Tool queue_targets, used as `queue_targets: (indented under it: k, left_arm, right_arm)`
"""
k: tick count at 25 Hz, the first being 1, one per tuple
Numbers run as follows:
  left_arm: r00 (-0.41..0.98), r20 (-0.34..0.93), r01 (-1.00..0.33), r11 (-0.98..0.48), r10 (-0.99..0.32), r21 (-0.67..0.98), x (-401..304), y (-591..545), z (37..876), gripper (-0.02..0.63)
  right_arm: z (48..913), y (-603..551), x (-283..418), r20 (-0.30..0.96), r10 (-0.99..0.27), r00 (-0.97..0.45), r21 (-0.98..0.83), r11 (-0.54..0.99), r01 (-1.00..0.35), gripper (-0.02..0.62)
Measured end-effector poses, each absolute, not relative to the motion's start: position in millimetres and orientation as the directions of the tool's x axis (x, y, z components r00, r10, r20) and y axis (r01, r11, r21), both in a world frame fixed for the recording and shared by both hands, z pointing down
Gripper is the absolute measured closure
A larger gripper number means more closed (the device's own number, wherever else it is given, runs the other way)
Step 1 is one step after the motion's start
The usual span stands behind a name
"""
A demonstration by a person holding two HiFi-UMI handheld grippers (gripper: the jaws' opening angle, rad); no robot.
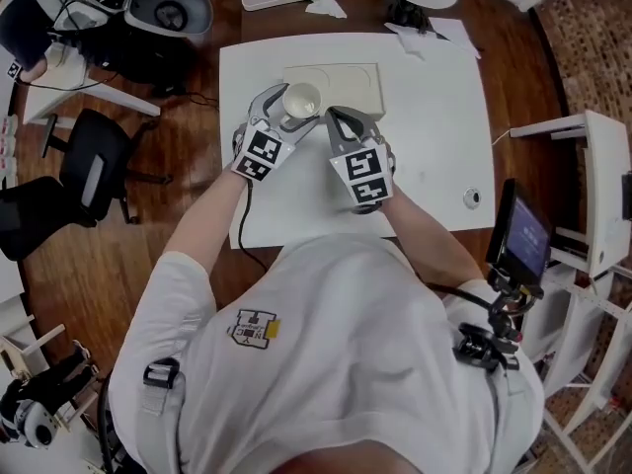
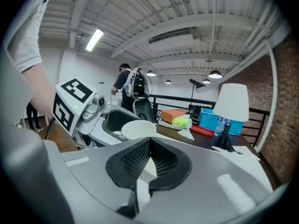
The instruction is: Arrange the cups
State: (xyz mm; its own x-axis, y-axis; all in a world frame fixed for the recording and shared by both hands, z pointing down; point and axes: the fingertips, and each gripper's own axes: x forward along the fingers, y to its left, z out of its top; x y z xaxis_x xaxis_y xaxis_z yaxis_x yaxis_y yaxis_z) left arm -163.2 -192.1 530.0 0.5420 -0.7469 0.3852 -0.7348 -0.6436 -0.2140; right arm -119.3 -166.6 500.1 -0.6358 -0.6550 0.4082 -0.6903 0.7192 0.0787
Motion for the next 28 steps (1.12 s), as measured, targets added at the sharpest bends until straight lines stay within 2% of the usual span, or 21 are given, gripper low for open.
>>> queue_targets:
  k: [4, 8, 28]
  left_arm:
    - [0.51, 0.406, -0.756, -0.62, -0.759, -0.21, -167.0, -224.2, 540.7, 0.227]
    - [0.493, 0.418, -0.768, -0.607, -0.763, -0.203, -166.4, -247.0, 553.3, 0.227]
    - [0.538, 0.36, -0.777, -0.614, -0.762, -0.136, -157.7, -274.8, 561.9, 0.227]
  right_arm:
    - [502.6, -164.5, -101.1, 0.413, -0.681, -0.605, 0.056, 0.682, -0.729, 0.595]
    - [514.7, -135.7, -89.4, 0.432, -0.647, -0.628, 0.029, 0.706, -0.708, 0.595]
    - [530.5, -110.3, -82.9, 0.453, -0.63, -0.631, 0.008, 0.71, -0.704, 0.595]
